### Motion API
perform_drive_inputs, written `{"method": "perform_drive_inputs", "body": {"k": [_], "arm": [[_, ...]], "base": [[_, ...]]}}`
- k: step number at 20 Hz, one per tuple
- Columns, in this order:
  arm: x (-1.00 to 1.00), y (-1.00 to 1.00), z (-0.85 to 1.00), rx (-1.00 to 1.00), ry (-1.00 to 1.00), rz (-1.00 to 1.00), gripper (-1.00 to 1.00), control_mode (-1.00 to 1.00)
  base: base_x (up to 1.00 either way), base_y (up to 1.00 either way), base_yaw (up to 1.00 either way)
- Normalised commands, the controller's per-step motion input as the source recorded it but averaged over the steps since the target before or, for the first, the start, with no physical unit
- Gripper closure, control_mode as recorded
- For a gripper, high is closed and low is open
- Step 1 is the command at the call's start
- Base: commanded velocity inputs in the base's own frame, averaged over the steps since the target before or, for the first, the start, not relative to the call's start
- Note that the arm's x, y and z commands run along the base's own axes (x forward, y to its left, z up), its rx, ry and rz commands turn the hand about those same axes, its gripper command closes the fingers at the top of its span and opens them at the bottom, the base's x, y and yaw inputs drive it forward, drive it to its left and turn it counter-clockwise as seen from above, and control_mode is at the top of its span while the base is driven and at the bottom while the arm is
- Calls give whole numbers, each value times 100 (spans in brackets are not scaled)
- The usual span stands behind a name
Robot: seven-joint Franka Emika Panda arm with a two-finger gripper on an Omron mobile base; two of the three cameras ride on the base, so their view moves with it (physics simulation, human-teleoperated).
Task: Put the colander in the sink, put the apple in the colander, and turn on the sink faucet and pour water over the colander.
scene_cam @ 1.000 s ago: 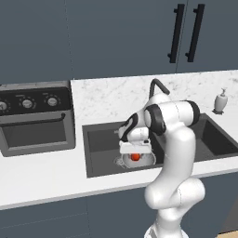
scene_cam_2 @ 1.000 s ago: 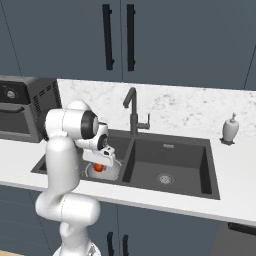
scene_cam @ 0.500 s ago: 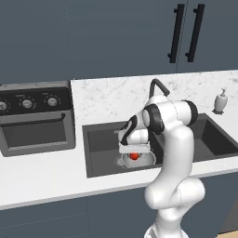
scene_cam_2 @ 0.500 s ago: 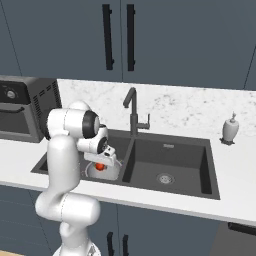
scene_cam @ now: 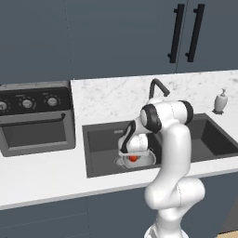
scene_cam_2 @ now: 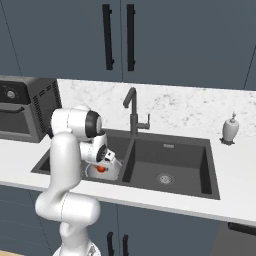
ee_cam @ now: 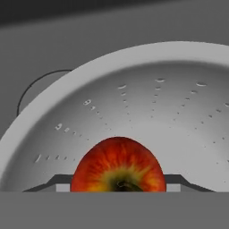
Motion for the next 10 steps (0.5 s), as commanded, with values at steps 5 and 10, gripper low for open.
{"method": "perform_drive_inputs", "body": {"k": [5,10], "arm": [[33,0,-16,0,-1,0,100,-100],[7,1,-1,0,0,0,-100,-100]], "base": [[0,0,0],[0,0,0]]}}
